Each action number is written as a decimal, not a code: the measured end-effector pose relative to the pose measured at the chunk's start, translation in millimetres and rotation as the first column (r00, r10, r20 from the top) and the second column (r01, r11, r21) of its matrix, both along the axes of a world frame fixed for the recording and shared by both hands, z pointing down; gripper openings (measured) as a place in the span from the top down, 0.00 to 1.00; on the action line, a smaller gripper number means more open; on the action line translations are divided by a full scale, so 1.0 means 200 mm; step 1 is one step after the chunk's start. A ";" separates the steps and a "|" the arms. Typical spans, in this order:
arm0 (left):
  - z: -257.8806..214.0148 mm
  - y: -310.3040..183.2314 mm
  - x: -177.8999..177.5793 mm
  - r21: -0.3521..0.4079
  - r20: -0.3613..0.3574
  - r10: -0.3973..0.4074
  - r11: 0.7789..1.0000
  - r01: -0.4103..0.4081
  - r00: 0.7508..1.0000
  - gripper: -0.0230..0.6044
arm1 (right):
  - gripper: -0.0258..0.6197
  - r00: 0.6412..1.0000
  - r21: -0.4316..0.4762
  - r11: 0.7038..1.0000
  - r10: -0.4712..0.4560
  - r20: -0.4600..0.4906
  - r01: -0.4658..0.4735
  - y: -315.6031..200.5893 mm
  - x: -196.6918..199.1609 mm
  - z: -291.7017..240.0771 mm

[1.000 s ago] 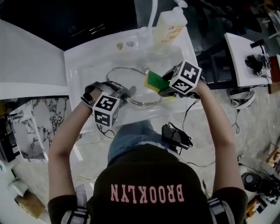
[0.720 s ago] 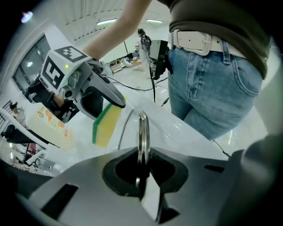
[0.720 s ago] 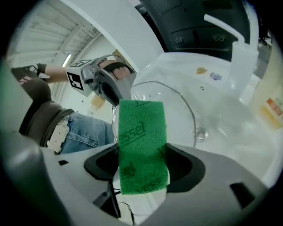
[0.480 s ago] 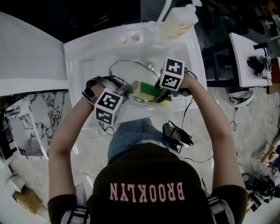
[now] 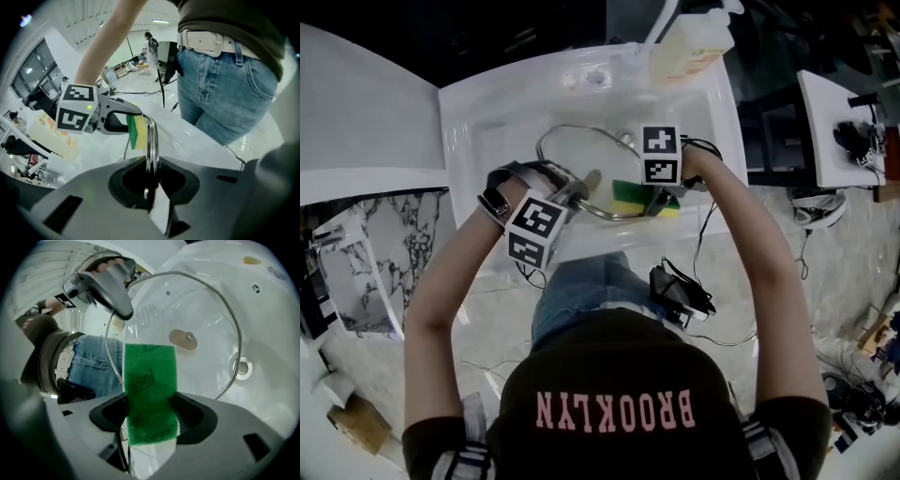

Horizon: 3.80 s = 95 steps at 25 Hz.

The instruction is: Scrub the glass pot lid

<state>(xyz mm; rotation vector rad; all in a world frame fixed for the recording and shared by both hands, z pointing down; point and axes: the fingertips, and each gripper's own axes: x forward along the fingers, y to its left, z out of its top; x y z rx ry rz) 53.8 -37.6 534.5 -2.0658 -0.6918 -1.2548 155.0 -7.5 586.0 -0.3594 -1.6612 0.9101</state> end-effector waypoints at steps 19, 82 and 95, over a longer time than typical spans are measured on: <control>0.01 -0.02 -0.02 0.008 0.003 0.027 1.000 -0.027 1.000 0.90 | 0.51 0.972 0.235 0.967 -0.045 -0.229 0.100 -0.22 0.34 0.36; 0.03 0.00 -0.02 -0.006 0.049 0.016 1.000 -0.016 0.999 0.90 | 0.52 0.832 0.129 0.825 0.530 0.165 -0.551 -0.27 -0.20 0.08; 0.03 -0.01 -0.01 -0.007 0.032 0.026 1.000 -0.026 0.999 0.90 | 0.52 0.841 0.299 0.798 0.540 0.031 -0.524 -0.41 -0.01 0.34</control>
